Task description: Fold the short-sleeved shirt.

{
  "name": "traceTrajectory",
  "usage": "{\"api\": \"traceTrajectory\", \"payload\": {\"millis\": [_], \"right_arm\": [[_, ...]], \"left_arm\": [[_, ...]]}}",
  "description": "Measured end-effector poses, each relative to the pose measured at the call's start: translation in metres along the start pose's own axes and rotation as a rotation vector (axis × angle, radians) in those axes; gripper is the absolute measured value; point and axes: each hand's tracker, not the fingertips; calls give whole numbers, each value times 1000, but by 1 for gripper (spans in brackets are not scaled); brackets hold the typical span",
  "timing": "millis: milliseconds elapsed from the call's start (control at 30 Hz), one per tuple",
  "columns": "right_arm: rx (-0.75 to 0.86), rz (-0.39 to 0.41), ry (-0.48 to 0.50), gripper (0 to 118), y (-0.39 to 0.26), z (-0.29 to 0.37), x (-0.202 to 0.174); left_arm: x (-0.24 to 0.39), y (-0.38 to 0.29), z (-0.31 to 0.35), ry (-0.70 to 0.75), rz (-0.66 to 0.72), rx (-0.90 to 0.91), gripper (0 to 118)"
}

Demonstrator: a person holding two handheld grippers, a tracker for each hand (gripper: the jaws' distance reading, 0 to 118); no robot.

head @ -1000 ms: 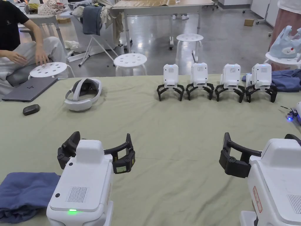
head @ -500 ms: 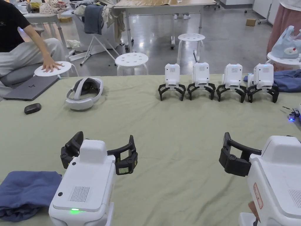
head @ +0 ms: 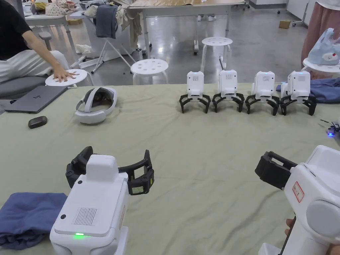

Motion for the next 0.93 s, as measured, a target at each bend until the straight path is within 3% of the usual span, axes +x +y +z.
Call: {"api": "traceTrajectory", "payload": {"millis": [133,333,600,733,933], "right_arm": [[-4,19,-21,118,1,2,-3],[28,124,20,118,-1,3,-7],[4,138,47,118,-2,1,-9],[132,175,64,118,-10,5,-9],[314,229,170,118,-17,12,-4]], "left_arm": [[0,1,-1,-1,5,2,118],[0,3,-1,-5,5,7,118],[0,2,-1,-11,15,3,118],[1,2,-1,-12,13,3,118],[1,2,0,-11,14,6,118]]}}
